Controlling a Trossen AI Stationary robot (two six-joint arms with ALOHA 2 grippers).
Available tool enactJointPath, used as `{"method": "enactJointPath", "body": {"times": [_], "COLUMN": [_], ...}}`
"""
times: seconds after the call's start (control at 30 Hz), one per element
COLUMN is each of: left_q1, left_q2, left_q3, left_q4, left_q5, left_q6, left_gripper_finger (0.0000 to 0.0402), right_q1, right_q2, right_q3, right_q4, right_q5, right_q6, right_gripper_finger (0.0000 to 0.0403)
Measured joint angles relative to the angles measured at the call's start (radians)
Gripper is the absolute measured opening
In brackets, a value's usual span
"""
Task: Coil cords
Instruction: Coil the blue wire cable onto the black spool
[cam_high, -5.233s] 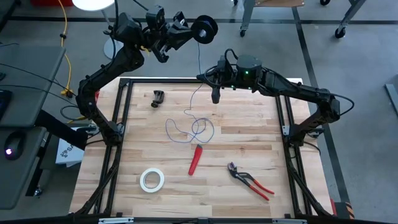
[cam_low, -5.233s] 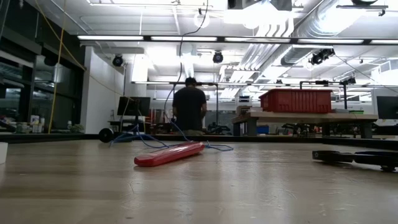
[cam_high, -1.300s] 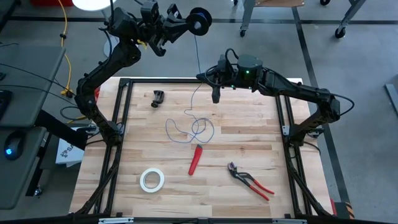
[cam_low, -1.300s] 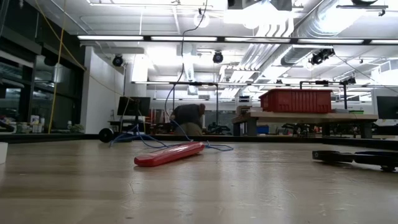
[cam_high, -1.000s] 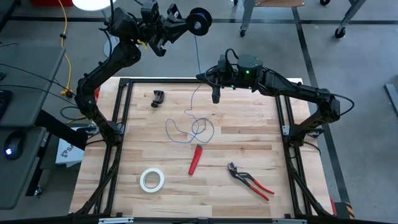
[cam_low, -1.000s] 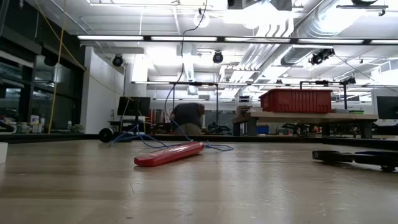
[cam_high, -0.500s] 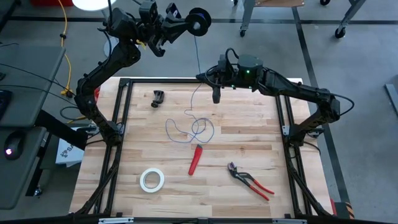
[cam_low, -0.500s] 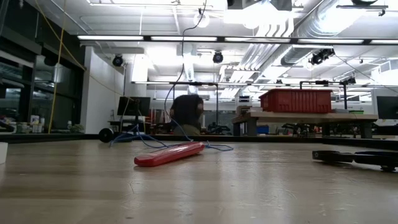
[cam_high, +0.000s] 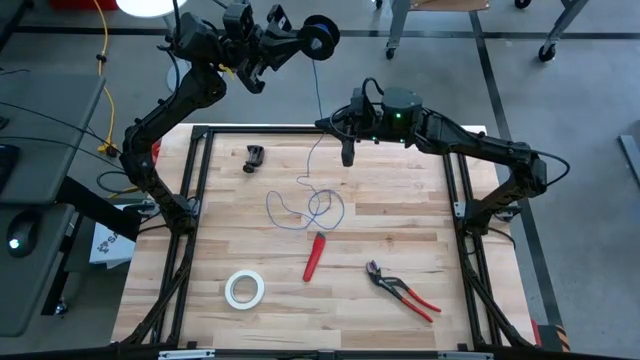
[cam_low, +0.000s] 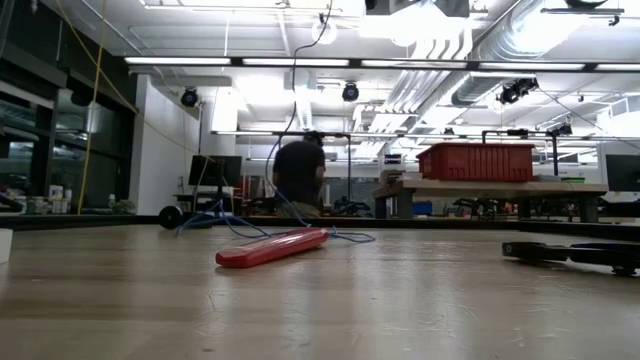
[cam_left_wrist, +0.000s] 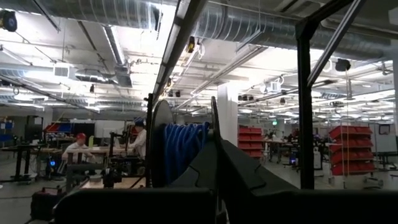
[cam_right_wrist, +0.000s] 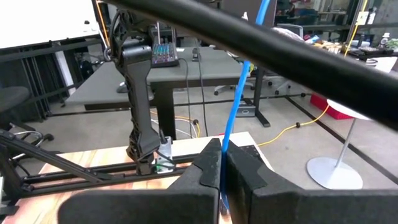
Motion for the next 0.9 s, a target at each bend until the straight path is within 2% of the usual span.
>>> {"method": "enactJointPath", "body": {"times": [0.9], "left_q1": [0.006], "left_q2": [0.000], "left_q3": [0.000], "left_q4": [0.013], "left_q5": [0.018], "left_q6": [0.032], "left_gripper_finger": [0.0000], "right_q1": [0.010], "right_q2": [0.000], "right_q3": [0.000], "right_q4": [-0.012], "right_q5": [-0.014], "right_q6": [-0.019], "right_gripper_finger": [0.0000]}}
